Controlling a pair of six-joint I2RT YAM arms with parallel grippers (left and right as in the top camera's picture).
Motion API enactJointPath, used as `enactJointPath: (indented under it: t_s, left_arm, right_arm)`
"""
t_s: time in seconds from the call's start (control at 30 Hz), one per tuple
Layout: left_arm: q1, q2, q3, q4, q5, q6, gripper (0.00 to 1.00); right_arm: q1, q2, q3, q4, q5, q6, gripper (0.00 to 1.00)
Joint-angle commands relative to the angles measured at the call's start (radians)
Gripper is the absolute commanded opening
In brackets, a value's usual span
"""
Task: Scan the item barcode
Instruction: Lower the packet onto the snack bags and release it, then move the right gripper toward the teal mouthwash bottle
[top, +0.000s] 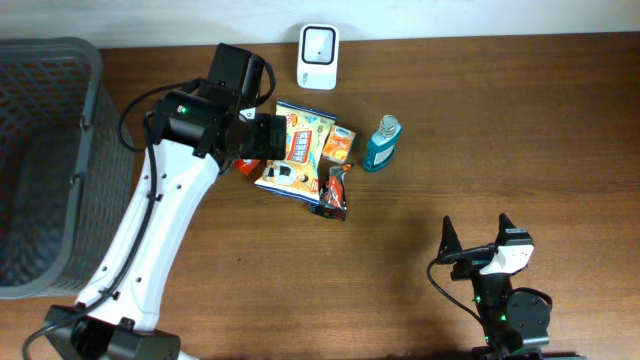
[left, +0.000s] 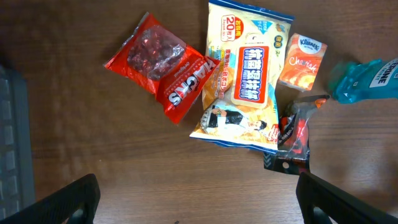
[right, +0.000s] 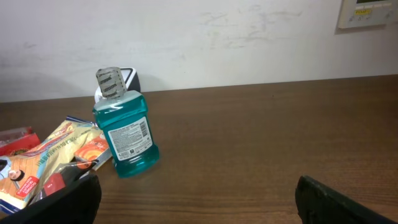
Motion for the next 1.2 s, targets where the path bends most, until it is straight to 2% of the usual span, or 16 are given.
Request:
enactJointPath:
  t_s: [0.0,0.5,0.67,0.7,0.77,1.0,1.1,1.17]
  left_arm:
    - [0.001,0.006,0.007,-0.001,-0.007,0.016,0.99]
    - [0.001,0.006,0.007,-0.001,-0.007,0.016,0.99]
    - [0.001,0.006,0.007,-0.001,-0.007,0.016,0.99]
    - [0.001,0.006,0.007,-0.001,-0.007,0.016,0.99]
    - [0.001,0.006,0.007,-0.001,-0.007,0.016,0.99]
    - [0.001,0.006,0.007,-0.001,-0.007,0.016,0.99]
    - [-0.002,0.006,0.007,-0.001,-0.007,0.016,0.99]
    - [-0.002,0.006,0.007,-0.001,-0.007,0.016,0.99]
  right_arm:
    - [-0.008,-0.005,-0.006,-0.006,0.005,0.007,0.99]
    - [-0.007,-0.005,-0.006,-0.002,-0.015,0.019,0.99]
    - [-0.005,-0.005,-0.006,0.035,-0.483,0.424,0.99]
    - [-0.005,-0.005,-0.006,0.066,-0.519,0.502,0.99]
    - [-0.005,-0.005,-0.006,0.110,-0.532,0.539,0.99]
    - [-0.005,-0.005,0.018,0.325,-0.660,0.507,0.99]
    - [-0.006,-0.003,0.092,0.277,-0.648,0.381,0.98]
    - [-0.006,0.016,0.179,0.151,-0.602,0.281,0.99]
